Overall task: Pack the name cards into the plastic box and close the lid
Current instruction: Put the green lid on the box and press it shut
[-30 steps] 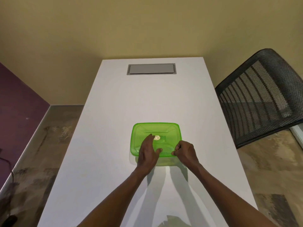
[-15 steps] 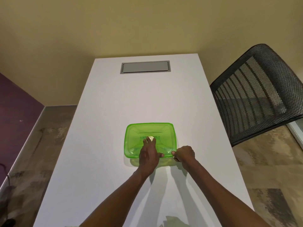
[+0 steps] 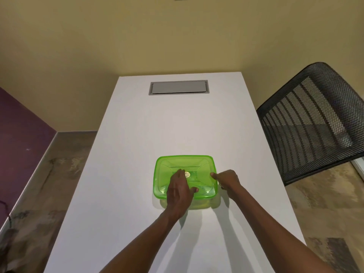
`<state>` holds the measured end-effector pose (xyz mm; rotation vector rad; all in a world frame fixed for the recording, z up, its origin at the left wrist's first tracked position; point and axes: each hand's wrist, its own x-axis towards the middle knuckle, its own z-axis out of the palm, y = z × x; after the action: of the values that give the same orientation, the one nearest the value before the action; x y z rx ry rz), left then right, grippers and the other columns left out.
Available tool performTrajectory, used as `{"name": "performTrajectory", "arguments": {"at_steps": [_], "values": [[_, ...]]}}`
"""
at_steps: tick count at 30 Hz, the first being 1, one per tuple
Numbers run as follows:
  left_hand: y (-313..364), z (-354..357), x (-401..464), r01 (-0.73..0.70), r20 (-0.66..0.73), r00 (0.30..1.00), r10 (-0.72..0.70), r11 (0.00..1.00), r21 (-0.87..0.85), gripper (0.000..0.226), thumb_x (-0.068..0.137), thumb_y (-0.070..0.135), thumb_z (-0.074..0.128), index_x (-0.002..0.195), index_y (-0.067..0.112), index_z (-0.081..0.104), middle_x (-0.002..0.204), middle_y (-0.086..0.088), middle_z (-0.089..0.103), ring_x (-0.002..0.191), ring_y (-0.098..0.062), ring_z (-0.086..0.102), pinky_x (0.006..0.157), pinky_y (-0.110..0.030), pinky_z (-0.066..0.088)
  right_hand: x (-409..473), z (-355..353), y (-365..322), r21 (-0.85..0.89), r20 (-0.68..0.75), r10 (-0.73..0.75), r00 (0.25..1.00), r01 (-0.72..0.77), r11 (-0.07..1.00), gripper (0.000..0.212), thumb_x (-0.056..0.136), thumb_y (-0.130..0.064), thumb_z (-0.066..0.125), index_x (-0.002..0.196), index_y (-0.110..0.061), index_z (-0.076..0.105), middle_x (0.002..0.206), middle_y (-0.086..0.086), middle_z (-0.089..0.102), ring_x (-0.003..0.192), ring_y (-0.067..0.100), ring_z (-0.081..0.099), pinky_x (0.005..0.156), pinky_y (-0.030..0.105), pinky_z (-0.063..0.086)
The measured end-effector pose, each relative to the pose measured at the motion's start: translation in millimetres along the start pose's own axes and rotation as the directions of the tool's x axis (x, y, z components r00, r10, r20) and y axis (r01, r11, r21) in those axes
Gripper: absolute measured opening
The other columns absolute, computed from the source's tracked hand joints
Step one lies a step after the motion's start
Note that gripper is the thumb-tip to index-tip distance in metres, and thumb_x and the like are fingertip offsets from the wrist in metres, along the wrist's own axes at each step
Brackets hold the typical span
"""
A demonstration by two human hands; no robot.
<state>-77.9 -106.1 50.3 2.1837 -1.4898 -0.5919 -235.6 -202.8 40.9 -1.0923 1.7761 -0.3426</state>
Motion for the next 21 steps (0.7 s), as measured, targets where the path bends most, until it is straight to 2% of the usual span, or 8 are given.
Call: {"name": "performTrajectory", "arguments": {"at_steps": [2, 4, 7, 11, 14, 17, 21], "values": [[-6, -7, 18, -0.058, 0.049, 0.997, 0.056, 0.997, 0.041, 0.089, 0.077, 0.032, 0.076, 0.147, 0.009, 0.028, 0.155, -0.009, 0.029, 0.146, -0.022, 0.019, 0.118, -0.033, 0.021, 10, 2, -15, -0.08, -0.03, -0.081, 0.996, 0.078, 0.994, 0.045, 0.081, -0.034, 0.074, 0.051, -0.012, 0.048, 0.066, 0.011, 0.056, 0.064, 0.024, 0.052, 0.063, 0.029, 0.039], [-12, -13, 38, -0.137, 0.118, 0.985, 0.124, 0.984, 0.111, 0.096, 0.074, 0.038, 0.077, 0.149, 0.012, 0.024, 0.159, -0.007, 0.018, 0.149, -0.021, 0.008, 0.121, -0.034, 0.014, 20, 3, -28, -0.123, -0.021, -0.115, 0.993, 0.111, 0.986, 0.042, 0.086, -0.035, 0.067, 0.055, -0.01, 0.054, 0.069, 0.012, 0.058, 0.067, 0.024, 0.053, 0.064, 0.028, 0.038], [-10, -16, 60, -0.219, 0.2, 0.963, 0.179, 0.955, 0.198, 0.102, 0.068, 0.052, 0.076, 0.149, 0.014, 0.026, 0.16, -0.008, 0.016, 0.149, -0.026, 0.007, 0.12, -0.041, 0.016, 36, 5, -43, -0.077, -0.029, -0.114, 0.993, 0.111, 0.991, 0.04, 0.088, -0.035, 0.065, 0.062, -0.007, 0.06, 0.07, 0.012, 0.06, 0.07, 0.024, 0.055, 0.065, 0.028, 0.038], [-3, -11, 75, -0.218, 0.318, 0.938, 0.138, 0.948, 0.231, 0.109, 0.064, 0.059, 0.076, 0.149, 0.019, 0.022, 0.161, -0.005, 0.014, 0.148, -0.03, 0.007, 0.116, -0.055, 0.019, 53, 8, -54, -0.017, -0.018, -0.065, 0.998, 0.065, 0.998, 0.038, 0.083, -0.032, 0.072, 0.061, -0.006, 0.057, 0.065, 0.01, 0.055, 0.068, 0.024, 0.054, 0.065, 0.029, 0.042], [-2, -6, 79, -0.191, 0.357, 0.929, 0.096, 0.951, 0.242, 0.11, 0.063, 0.055, 0.079, 0.149, 0.019, 0.021, 0.161, -0.005, 0.012, 0.148, -0.032, 0.006, 0.114, -0.06, 0.017, 65, 8, -58, -0.026, 0.01, -0.01, 1.0, 0.011, 1.0, 0.034, 0.077, -0.025, 0.079, 0.064, -0.004, 0.055, 0.061, 0.01, 0.053, 0.062, 0.024, 0.053, 0.066, 0.038, 0.051], [-2, -3, 80, -0.21, 0.383, 0.92, 0.088, 0.933, 0.291, 0.109, 0.066, 0.055, 0.077, 0.15, 0.018, 0.018, 0.161, -0.006, 0.007, 0.147, -0.035, 0.004, 0.113, -0.062, 0.017, 73, 11, -59, -0.052, 0.004, 0.032, 0.999, -0.032, 0.998, 0.039, 0.076, -0.019, 0.079, 0.058, -0.007, 0.047, 0.056, 0.008, 0.05, 0.052, 0.021, 0.049, 0.059, 0.033, 0.046], [-4, 1, 80, -0.21, 0.391, 0.917, 0.081, 0.931, 0.299, 0.109, 0.068, 0.055, 0.075, 0.15, 0.018, 0.014, 0.162, -0.005, 0.004, 0.147, -0.035, 0.001, 0.114, -0.063, 0.015, 85, 19, -64, -0.153, -0.005, 0.051, 0.999, -0.051, 0.987, 0.03, 0.078, -0.021, 0.077, 0.073, -0.003, 0.053, 0.079, 0.014, 0.057, 0.074, 0.026, 0.054, 0.069, 0.034, 0.046]]}}
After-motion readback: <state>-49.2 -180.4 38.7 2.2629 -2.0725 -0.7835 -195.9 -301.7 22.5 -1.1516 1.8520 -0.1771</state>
